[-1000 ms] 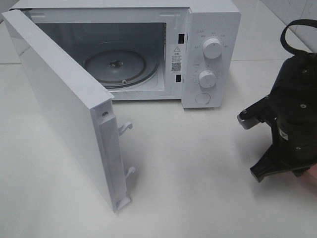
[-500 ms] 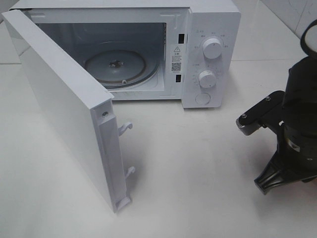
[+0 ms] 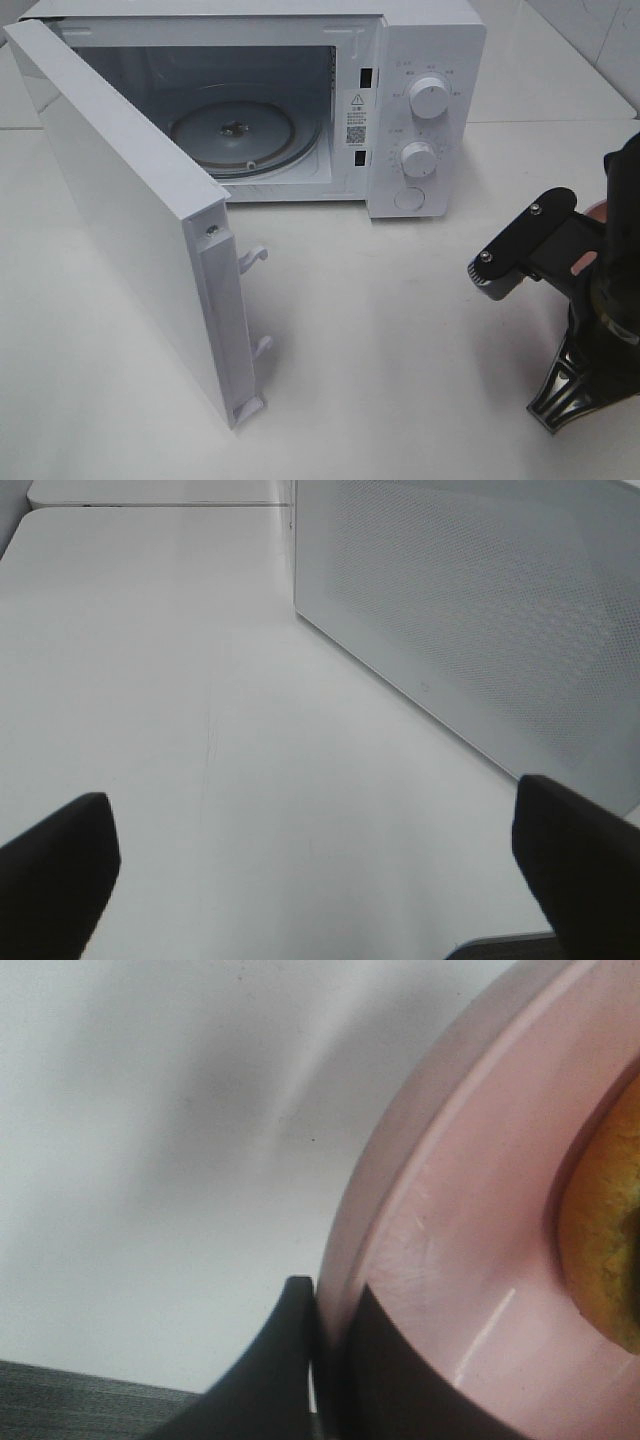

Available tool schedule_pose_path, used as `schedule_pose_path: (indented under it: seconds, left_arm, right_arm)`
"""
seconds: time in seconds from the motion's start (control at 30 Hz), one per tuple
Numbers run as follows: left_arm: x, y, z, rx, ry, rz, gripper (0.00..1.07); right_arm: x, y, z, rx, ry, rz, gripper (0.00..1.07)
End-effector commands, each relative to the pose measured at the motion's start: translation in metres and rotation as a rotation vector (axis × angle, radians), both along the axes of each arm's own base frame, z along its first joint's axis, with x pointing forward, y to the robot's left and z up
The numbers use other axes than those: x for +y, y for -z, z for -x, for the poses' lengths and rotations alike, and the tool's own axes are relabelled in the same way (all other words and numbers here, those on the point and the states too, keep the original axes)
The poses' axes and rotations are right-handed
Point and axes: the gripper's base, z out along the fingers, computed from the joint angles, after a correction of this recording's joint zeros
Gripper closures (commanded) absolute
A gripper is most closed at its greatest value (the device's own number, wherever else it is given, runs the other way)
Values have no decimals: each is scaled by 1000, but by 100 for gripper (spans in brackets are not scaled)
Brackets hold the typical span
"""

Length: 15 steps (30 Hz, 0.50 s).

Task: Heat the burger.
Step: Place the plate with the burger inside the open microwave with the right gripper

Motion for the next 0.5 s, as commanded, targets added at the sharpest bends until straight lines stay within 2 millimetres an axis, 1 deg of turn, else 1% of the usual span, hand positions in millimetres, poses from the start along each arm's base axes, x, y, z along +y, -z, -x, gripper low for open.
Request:
schedule_pose_path:
  seconds: [0.03,0.17,0.2,0.23,0.27,0.33,0.37,0.43,0.5]
  left_arm:
    - [0,0,0,-1,-3,4,6]
    - [0,0,0,-1,-3,4,6]
    - [0,0,0,-1,-3,4,6]
    - [0,0,0,-1,-3,4,6]
    - [0,0,0,-1,-3,4,6]
    - [0,0,0,-1,-3,4,6]
    - [0,0,0,-1,-3,4,6]
    - [0,0,0,-1,-3,4,6]
    - [0,0,0,-1,-3,4,6]
  right_arm:
    - [4,-9,11,-33,-61,70,107]
    - [10,-9,18,-34,-105,85,107]
    - [16,-10,24,-34,-143,91,107]
    - [16,-10,24,-34,-143,91,107]
    - [20,-10,29,-35,-178,97,107]
    - [22,-10,32,-35,-197,99,107]
    - [26,-10,37,-36,-229,106,107]
    - [28,-10,39,-37,-247,108,107]
    - [34,-10,47,-39,-297,110,107]
